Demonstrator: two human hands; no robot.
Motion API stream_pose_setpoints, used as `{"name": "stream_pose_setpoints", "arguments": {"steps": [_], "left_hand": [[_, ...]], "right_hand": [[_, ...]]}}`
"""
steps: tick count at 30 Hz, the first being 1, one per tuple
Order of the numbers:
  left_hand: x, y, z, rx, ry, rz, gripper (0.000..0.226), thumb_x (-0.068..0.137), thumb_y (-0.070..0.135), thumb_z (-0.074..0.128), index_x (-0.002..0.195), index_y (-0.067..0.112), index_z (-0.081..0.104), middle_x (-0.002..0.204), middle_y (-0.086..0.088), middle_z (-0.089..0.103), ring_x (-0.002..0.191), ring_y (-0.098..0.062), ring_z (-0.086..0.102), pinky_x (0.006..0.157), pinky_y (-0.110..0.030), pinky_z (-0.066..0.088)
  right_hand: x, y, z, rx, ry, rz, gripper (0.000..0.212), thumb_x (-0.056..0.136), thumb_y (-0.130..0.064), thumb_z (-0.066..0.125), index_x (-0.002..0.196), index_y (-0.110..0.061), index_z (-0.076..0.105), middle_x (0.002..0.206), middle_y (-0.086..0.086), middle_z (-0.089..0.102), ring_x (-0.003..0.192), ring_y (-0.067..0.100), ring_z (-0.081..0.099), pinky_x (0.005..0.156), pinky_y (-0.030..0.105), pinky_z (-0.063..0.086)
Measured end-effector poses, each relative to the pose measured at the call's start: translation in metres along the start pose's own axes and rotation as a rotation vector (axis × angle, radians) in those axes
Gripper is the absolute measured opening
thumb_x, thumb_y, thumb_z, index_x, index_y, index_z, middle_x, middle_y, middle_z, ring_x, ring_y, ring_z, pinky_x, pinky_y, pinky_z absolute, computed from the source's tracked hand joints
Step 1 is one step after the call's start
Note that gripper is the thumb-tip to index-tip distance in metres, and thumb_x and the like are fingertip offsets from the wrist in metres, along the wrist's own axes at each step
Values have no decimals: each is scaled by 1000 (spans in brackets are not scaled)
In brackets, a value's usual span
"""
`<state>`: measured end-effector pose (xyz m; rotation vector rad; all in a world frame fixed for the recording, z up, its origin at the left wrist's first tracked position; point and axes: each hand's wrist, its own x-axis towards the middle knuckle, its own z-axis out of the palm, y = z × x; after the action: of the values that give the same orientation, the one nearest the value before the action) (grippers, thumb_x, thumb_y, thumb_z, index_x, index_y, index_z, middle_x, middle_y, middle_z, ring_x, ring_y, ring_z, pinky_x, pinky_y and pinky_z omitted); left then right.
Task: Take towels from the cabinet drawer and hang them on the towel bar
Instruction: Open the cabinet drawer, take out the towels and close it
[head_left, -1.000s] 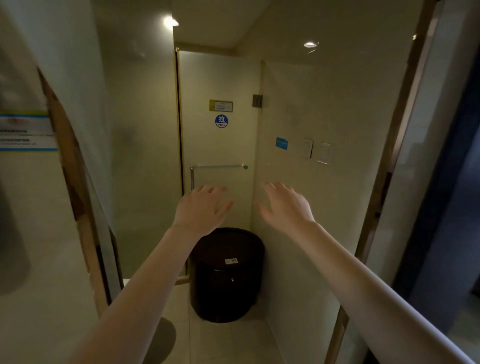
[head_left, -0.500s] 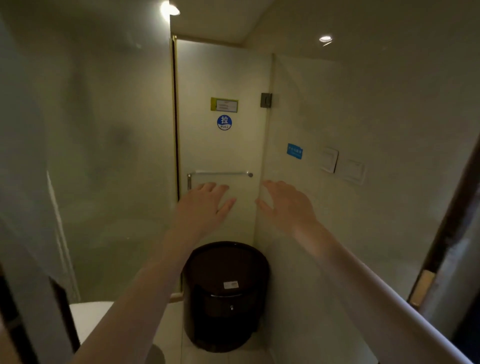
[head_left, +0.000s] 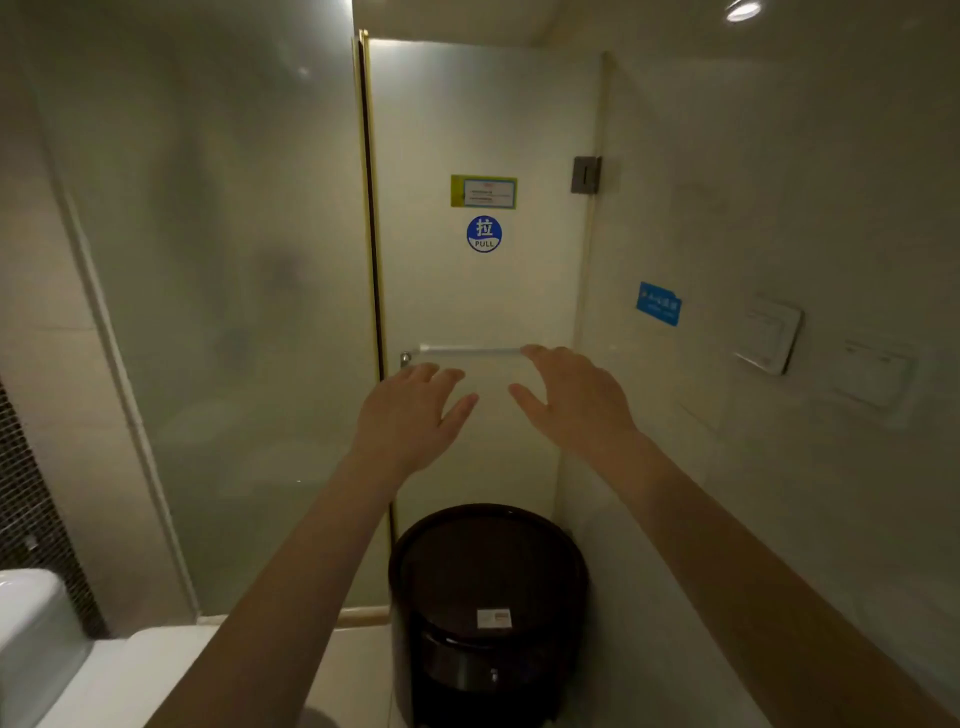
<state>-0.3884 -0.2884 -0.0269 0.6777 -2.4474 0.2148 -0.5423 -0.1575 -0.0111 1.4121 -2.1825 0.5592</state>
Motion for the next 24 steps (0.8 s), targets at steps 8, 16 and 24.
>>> {"name": "stream_pose_setpoints", "arguments": {"steps": [8,16,24], "left_hand": [[52,-22,58,28,-12,-88,50,95,51,29,134,26,49,132,1,55,121,-19,49,91,-36,45],[78,-53,132,-33,-49,-98,49,95,50,32,133,24,50,133,-1,55,123,-21,50,92,-38,45],[87,-86,246,-84,-108,-25,51,94,50,30,130,22,53,128,-2,58,120,-22,52,90,-37,46]], "right_hand": [[64,36,66,58,-42,-39,55,95,-50,43,143,-23,37,137,6,51,122,25,50,95,39,45],[85,55,149,129,-119,33,55,96,-51,41,144,-26,35,137,3,50,122,23,50,96,39,43],[79,83,255,98,-188,181,56,95,-52,42,144,-27,36,137,2,51,121,22,50,94,38,45]]}}
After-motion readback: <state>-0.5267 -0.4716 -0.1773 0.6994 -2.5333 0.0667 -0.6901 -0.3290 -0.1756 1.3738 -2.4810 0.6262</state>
